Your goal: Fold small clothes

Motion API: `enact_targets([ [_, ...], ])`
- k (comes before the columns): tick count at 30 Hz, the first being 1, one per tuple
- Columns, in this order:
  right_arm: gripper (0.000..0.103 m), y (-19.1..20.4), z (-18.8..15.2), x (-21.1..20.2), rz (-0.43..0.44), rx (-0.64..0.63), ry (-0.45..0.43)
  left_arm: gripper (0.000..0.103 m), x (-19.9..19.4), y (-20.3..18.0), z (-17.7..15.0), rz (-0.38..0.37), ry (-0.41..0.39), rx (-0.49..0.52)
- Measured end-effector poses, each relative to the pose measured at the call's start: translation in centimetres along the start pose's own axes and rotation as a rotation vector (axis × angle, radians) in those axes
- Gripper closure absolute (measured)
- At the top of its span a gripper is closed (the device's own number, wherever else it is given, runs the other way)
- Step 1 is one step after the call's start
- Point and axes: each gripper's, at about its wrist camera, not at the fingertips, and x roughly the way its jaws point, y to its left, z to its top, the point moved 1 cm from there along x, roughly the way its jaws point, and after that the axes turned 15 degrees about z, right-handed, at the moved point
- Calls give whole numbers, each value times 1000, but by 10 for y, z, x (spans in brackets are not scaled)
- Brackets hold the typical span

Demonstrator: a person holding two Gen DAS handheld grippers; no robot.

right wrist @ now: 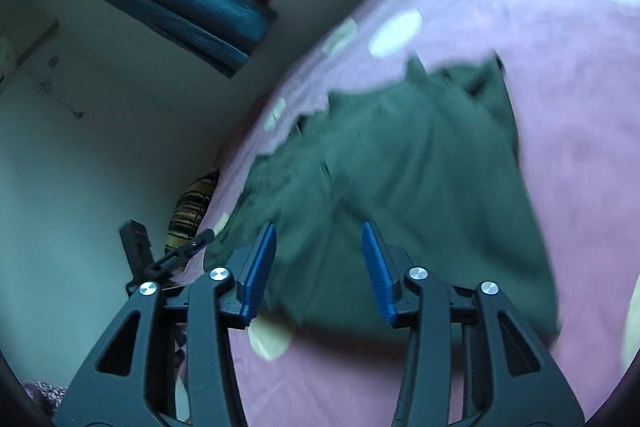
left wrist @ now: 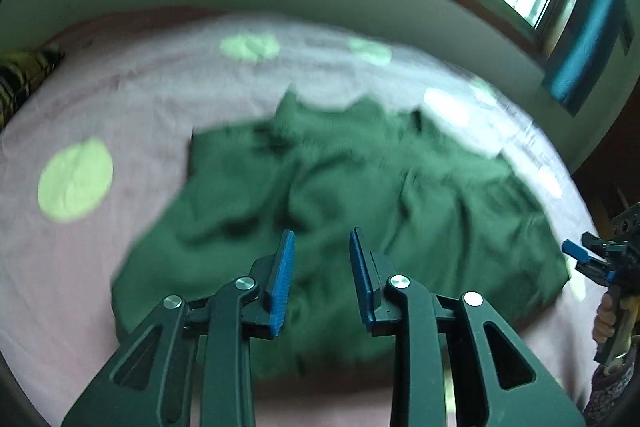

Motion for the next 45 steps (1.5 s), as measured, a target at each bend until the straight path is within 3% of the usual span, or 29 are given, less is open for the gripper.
enact_targets([
  [3,59,-26,-11,-3,-79,36,-8,74,28,14,-15,27,85,-53],
  [5,79,-41,-14,-6,-93,50,-17,74,34,19,-19,34,83,-63],
  [6,94,-46,-15,-8,-101,66,-30,74,35,19,-19,42,78,-63],
  [8,97,-46,-16,-13,-91,117,-51,74,33,19,-19,46,74,-77],
  [9,94,-40,-16,-14,-107,113,-54,74,29,19,-18,43,74,-87],
  [11,80,-17,-13,-19,-165,62,-90,74,16,24,-18,12,72,-123],
  [12,64,-4,-11,-21,-173,34,-114,74,10,29,-20,-5,66,-147],
  [13,54,12,-7,-19,-150,12,-133,71,3,36,-21,-23,58,-173],
  [15,48,40,1,-4,-66,-9,-123,63,-9,48,-26,-29,51,-229],
  [16,46,56,6,17,1,-7,-69,62,-12,53,-28,-23,53,-252],
  [20,46,82,9,95,92,11,127,62,-18,68,-36,-7,51,-288],
  [25,46,48,4,182,-142,26,260,62,-25,83,-44,-19,53,-322],
  [27,47,28,1,199,-158,25,226,62,-31,87,-46,-10,33,-325],
  [30,46,44,4,202,-181,-11,202,62,-36,95,-50,49,12,-319],
  [37,44,72,30,198,-139,-60,155,62,-10,116,-67,-22,120,-431],
  [45,43,13,62,246,-198,75,147,57,-7,122,-69,-64,154,-482],
])
